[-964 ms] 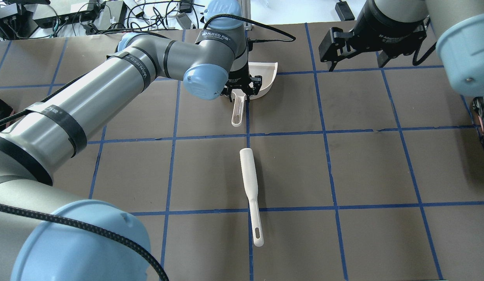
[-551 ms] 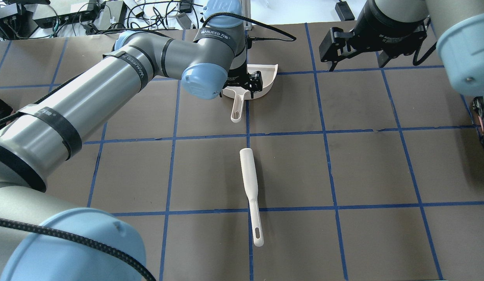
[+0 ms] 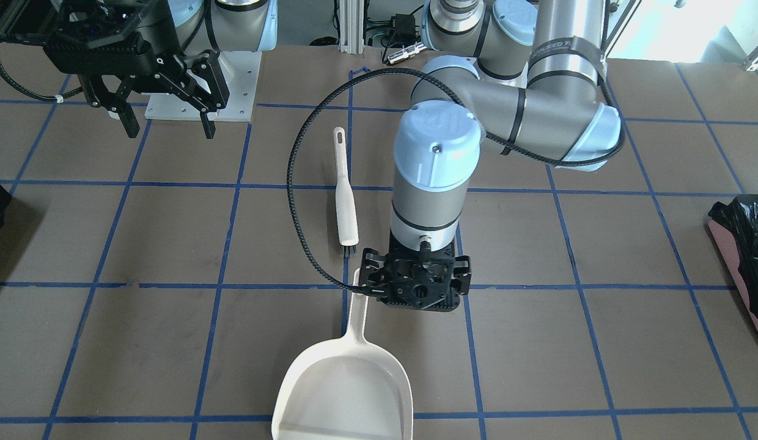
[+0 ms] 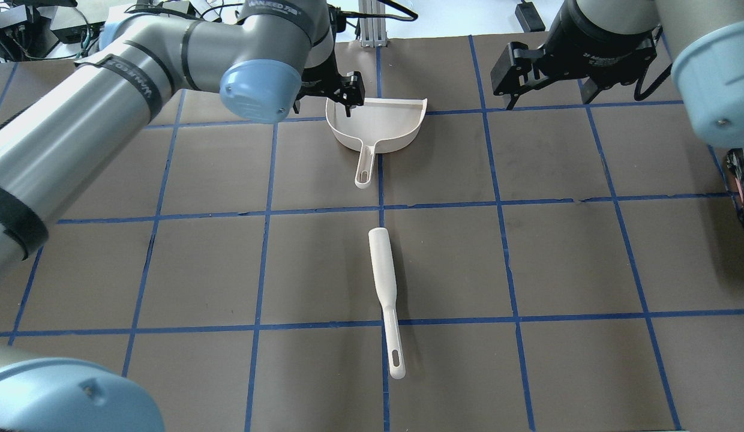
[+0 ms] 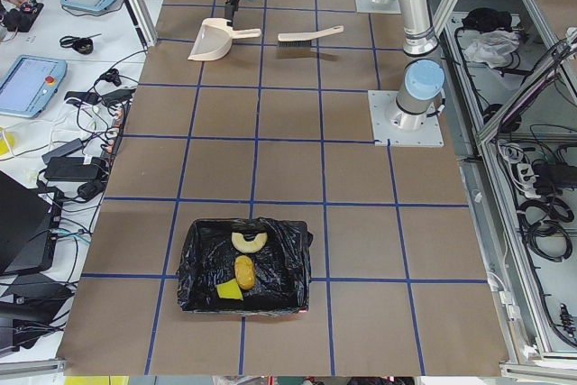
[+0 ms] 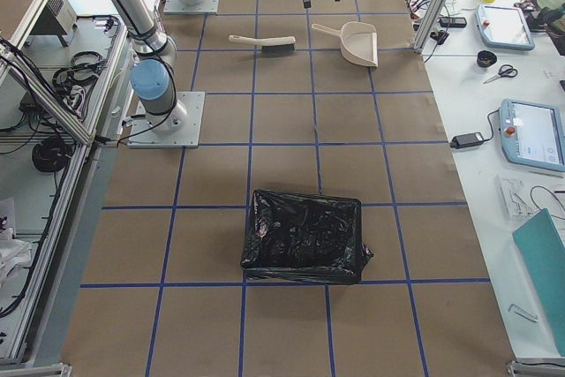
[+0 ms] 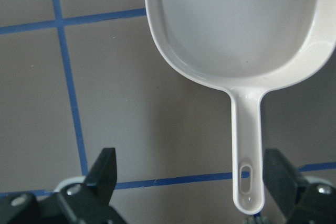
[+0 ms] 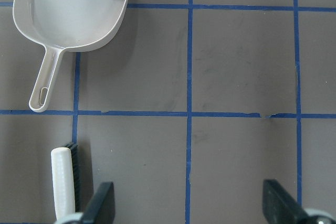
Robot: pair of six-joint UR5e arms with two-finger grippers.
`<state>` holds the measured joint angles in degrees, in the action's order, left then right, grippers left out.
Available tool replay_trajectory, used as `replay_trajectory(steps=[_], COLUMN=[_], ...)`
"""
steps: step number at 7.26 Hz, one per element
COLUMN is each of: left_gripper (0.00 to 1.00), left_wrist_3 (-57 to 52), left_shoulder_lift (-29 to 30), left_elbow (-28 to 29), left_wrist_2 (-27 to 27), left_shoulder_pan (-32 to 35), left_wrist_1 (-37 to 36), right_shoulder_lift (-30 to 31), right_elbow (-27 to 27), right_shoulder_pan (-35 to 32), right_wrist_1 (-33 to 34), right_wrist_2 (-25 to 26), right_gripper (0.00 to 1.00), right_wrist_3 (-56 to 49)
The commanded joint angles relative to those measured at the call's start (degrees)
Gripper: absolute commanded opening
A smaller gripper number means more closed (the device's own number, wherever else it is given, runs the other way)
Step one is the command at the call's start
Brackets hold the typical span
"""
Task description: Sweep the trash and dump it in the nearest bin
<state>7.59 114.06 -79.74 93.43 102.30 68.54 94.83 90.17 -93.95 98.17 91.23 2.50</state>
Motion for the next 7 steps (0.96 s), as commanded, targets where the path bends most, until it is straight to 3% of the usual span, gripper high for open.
replay_trajectory(steps=[1, 2, 4, 7], left_gripper=[1.00, 1.00, 1.00, 1.00], left_wrist_3=[-0.1, -7.9, -8.5, -9.3], left_shoulder_lift=[-5.1, -13.2, -21.8, -25.8], left_elbow=[-0.6, -0.9, -0.9, -3.5], left_wrist_2=[0.3, 6.9, 6.9, -1.0], left_shoulder_pan=[-5.7, -10.3, -10.6, -10.9], left_wrist_1=[8.2, 15.6, 23.0, 23.5], right_shoulder_lift=[0.0, 0.0, 0.0, -0.4], right_elbow=[0.0, 0.0, -0.4, -1.9], right_shoulder_pan=[0.0, 0.0, 0.0, 0.2], right_wrist_1=[0.0, -0.3, -1.5, -4.2], right_wrist_2=[0.0, 0.1, -0.4, -1.8], right_gripper=[1.00, 1.00, 1.00, 1.00], right_wrist_3=[0.1, 0.3, 0.3, 0.2])
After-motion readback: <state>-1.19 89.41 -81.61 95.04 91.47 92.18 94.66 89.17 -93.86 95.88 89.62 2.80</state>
